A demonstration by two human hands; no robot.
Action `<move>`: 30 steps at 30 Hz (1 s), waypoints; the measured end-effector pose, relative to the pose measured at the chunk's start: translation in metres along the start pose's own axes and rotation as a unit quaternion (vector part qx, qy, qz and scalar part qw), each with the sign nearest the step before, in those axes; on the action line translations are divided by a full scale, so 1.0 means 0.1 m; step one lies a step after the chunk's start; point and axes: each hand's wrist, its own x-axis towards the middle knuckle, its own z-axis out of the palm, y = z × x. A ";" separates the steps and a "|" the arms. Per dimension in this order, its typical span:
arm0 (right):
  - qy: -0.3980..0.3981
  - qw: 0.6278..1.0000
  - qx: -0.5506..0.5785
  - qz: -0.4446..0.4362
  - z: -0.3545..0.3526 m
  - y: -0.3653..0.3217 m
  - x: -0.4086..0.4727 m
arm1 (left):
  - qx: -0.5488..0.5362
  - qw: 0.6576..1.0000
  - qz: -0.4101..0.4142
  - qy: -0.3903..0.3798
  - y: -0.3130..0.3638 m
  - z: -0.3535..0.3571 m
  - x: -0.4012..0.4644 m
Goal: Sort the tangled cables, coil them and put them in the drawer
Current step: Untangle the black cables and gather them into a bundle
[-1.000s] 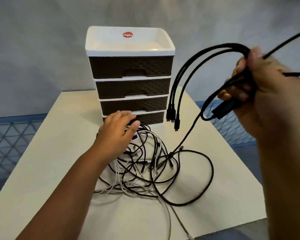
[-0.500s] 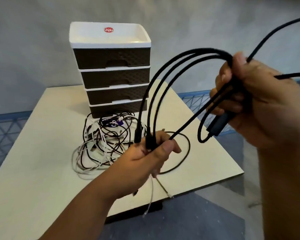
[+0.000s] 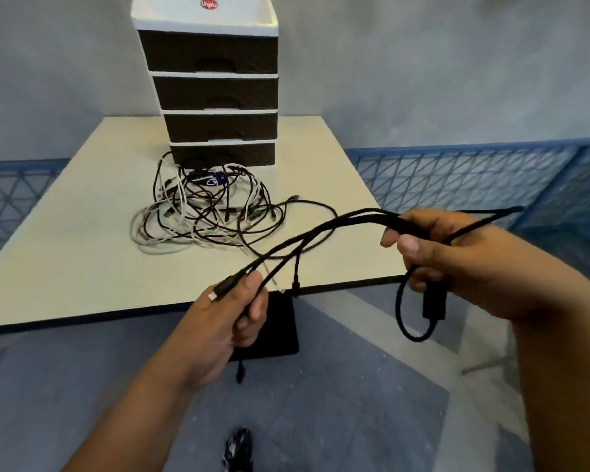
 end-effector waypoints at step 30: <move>0.094 0.995 0.022 0.023 0.57 0.44 -0.24 | 0.495 0.839 -0.188 0.127 -1.36 -0.29 -0.78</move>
